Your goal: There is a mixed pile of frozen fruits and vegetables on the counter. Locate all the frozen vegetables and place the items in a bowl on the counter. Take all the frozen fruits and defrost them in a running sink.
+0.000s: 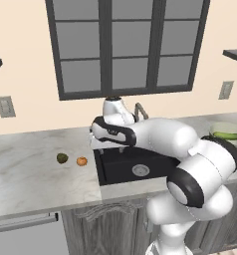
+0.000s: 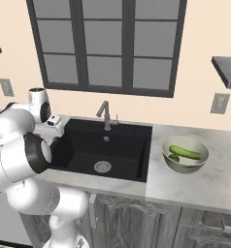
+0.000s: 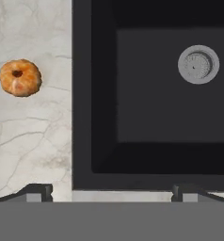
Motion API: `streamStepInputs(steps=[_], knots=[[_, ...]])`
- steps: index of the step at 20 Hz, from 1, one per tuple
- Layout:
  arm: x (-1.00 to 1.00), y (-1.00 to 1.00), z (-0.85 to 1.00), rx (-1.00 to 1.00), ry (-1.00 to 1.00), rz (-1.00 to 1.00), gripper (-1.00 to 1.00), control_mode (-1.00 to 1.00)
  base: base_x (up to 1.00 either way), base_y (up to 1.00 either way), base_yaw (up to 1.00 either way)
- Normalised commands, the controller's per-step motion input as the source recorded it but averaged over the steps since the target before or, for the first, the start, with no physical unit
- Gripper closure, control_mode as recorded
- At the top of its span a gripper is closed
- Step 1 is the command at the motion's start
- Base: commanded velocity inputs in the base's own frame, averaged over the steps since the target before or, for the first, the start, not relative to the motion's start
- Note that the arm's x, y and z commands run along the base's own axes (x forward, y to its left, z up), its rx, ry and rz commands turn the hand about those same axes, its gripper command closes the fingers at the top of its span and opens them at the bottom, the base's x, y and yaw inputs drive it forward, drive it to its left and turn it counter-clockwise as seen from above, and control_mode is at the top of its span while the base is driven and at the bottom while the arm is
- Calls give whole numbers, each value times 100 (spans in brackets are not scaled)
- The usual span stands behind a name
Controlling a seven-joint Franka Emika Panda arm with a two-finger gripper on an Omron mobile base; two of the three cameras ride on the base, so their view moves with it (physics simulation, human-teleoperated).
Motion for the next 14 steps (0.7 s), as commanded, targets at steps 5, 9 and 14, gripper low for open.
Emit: streamStepInputs(steps=[5, 9, 14], knots=[[-6, 44, 6, 0, 0, 11, -100, -100, 0, 0, 0], [-8, 40, -13, 0, -1, 11, -100, -100, 0, 0, 0], [0, 26, -25, 3, 0, 5, -100, -100, 0, 0, 0]])
